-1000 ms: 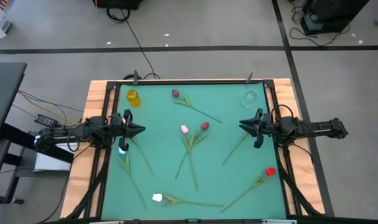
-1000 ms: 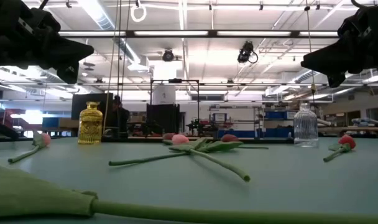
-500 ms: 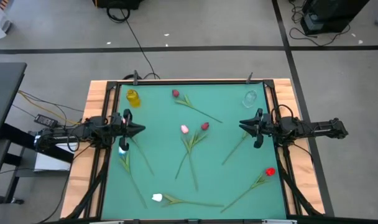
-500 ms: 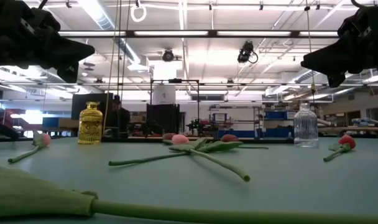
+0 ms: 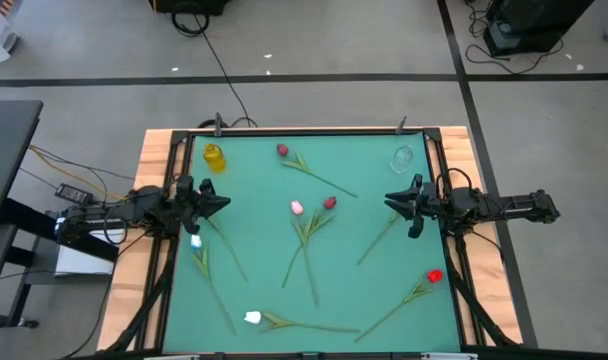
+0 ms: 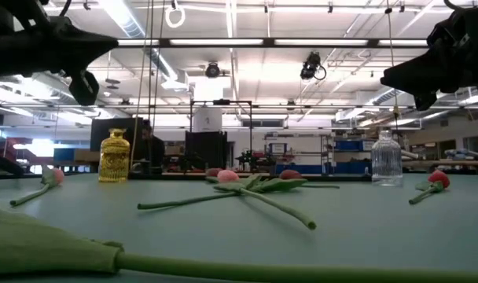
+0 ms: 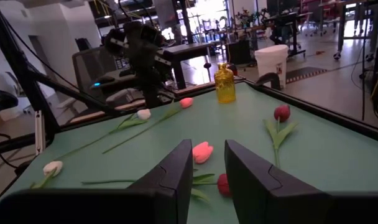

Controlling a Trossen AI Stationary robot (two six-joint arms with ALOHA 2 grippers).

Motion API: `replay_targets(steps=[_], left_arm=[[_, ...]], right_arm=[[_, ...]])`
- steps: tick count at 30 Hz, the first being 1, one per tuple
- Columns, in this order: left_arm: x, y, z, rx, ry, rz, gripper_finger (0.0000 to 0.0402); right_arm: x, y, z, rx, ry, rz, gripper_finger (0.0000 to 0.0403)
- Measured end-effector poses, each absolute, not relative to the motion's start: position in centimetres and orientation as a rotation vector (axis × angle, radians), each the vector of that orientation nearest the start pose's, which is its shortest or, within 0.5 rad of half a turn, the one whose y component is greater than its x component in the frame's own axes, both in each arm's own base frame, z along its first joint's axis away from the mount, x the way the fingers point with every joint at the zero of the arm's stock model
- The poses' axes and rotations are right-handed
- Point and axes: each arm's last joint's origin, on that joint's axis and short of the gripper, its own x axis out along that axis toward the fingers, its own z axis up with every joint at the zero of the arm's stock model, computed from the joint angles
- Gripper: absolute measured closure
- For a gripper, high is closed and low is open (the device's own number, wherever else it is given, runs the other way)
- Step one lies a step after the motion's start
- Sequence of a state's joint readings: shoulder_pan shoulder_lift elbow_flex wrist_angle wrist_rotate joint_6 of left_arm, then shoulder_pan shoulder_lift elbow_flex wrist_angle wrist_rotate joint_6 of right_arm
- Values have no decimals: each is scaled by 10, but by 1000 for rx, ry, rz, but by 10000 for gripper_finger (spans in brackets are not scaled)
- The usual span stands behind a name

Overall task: Sort flowers into vase by color
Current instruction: Put the left pink flower into the transparent vase

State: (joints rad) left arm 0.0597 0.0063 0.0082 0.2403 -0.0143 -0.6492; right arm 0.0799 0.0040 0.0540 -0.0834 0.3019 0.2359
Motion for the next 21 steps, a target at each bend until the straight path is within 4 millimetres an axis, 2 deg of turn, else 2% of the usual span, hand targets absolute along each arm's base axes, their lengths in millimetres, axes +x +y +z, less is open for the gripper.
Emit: replay_targets(steps=[15,17,21], left_arm=[[93,7,193,-575,-308,29,381],[93,8,193,-622,-315,40,381],[93,11,192,-669,-345,138,381]], right_arm=[[93,-2,175,201,-12,-268,299],[93,-2,180,302,-72,-259,299],[92,-2,194,686,-261,-192,299]])
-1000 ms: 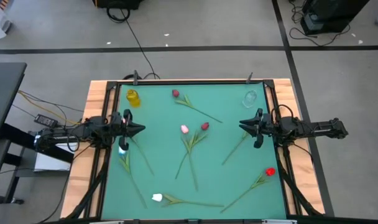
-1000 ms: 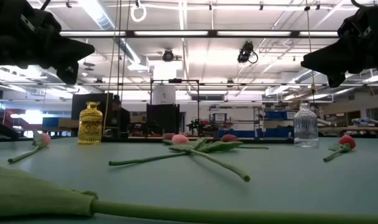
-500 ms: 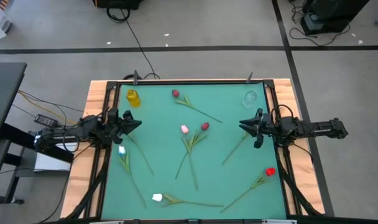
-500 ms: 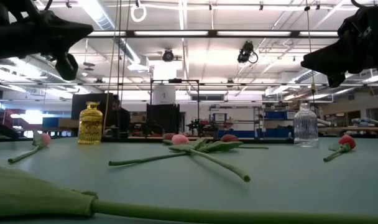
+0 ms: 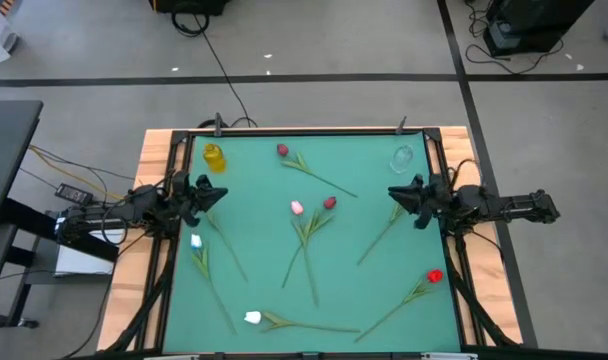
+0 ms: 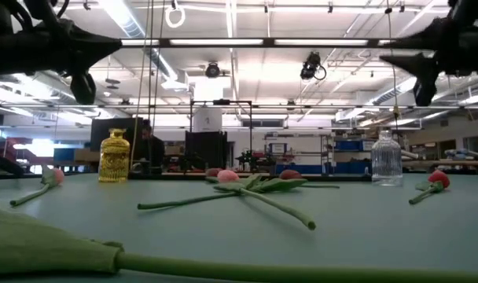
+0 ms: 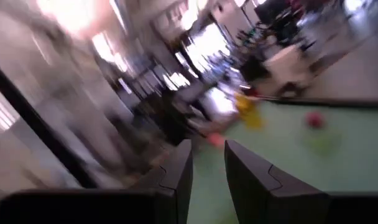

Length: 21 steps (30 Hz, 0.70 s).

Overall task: Sort flowers into vase by color
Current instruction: Put the left pink flower into the transparent vase

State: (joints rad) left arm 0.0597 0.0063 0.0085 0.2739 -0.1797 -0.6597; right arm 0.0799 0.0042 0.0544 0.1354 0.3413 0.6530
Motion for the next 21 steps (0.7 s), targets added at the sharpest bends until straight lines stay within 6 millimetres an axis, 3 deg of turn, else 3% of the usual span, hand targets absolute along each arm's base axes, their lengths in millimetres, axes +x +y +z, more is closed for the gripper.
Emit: replay_targets(steps=[2,8,21], left_arm=[[93,12,191,-681,-359,192,381],[92,13,191,-734,-375,219,381],[96,13,174,-1033,-252,255,381]], right_arm=[[90,-3,201,800,-346,-174,299],[84,-8,213,848,-530,-274,299],[83,-9,216,1012,-606,-250,299]])
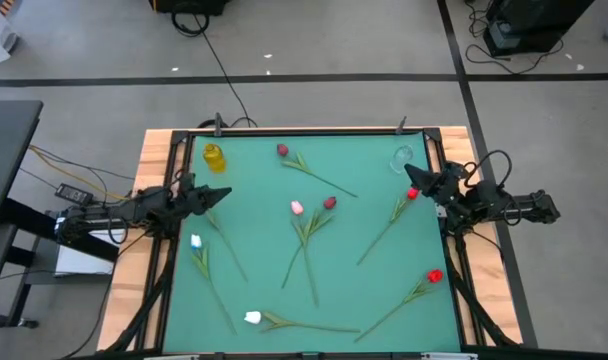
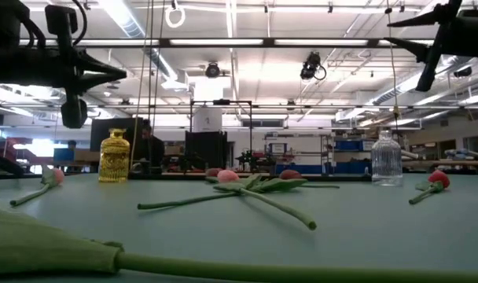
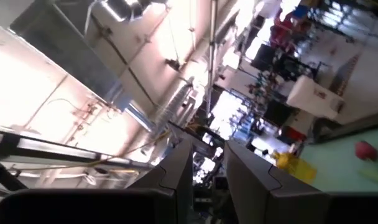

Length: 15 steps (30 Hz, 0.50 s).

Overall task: Sort flowers into vase by color
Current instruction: Put the left pink flower into the transparent vase

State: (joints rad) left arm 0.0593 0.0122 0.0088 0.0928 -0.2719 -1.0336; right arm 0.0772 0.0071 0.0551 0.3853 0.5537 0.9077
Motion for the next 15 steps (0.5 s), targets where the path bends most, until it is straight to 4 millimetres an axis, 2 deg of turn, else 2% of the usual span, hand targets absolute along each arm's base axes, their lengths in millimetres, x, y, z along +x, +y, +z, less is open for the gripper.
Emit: replay_targets(steps=[2,7,11,15], left_arm=[[96,13,175,-1037,-222,272,383],[97,14,194,-1025,-137,320,391],[101,14,205,-1022,22,405,393],[111,15,211,-1171,151,570,394]], right_arm=[[84,-9,212,1026,-566,-262,299],[86,-8,208,1125,-540,-234,299],[86,-7,208,1124,-525,-210,299],[86,-7,208,1087,-517,-220,299]])
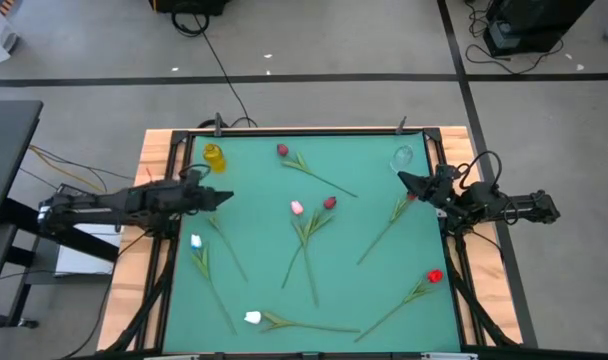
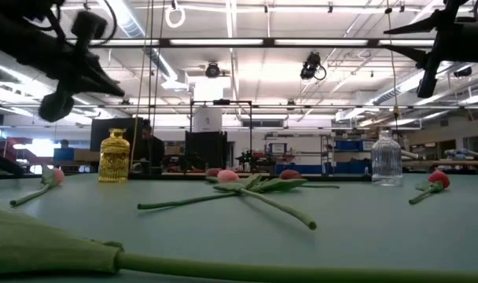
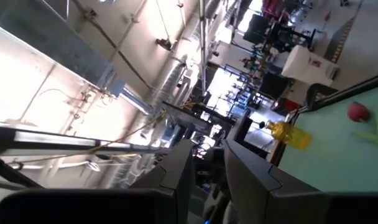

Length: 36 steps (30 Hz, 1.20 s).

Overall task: Sort flowers into vase by color
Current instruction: Put the left pink flower into the transparent vase

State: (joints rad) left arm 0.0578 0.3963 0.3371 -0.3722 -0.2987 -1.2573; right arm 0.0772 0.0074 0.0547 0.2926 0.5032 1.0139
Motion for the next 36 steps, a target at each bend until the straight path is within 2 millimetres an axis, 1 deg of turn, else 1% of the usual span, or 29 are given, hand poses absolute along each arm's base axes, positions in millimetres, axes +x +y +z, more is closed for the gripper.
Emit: replay_targets(steps=[1,6,10,13,15,17,20,23,27,29,32,36], left_arm=[[114,15,212,-1209,175,604,394],[139,16,215,-1219,300,695,395],[155,15,209,-1242,491,792,395],[168,15,207,-1295,569,825,395],[178,15,208,-1339,576,836,394],[189,15,213,-1359,543,813,391],[203,16,215,-1332,507,752,379],[217,17,215,-1291,478,693,349],[235,17,210,-1266,472,665,299],[244,17,205,-1231,494,670,285],[257,20,197,-1195,537,699,280],[273,20,197,-1200,565,693,279]], right_arm=[[87,-7,207,1083,-512,-225,299],[89,-6,201,1098,-433,-228,299],[92,-5,189,1180,-327,-257,299],[94,-5,181,1244,-257,-289,299],[96,-4,177,1259,-212,-289,299],[97,-3,175,1268,-179,-284,299],[99,-3,173,1285,-145,-289,299],[102,-2,173,1294,-125,-276,299],[106,-1,177,1320,-150,-238,299],[109,-1,178,1332,-164,-229,299],[112,-1,177,1355,-155,-241,299],[117,-1,170,1474,-122,-295,299]])
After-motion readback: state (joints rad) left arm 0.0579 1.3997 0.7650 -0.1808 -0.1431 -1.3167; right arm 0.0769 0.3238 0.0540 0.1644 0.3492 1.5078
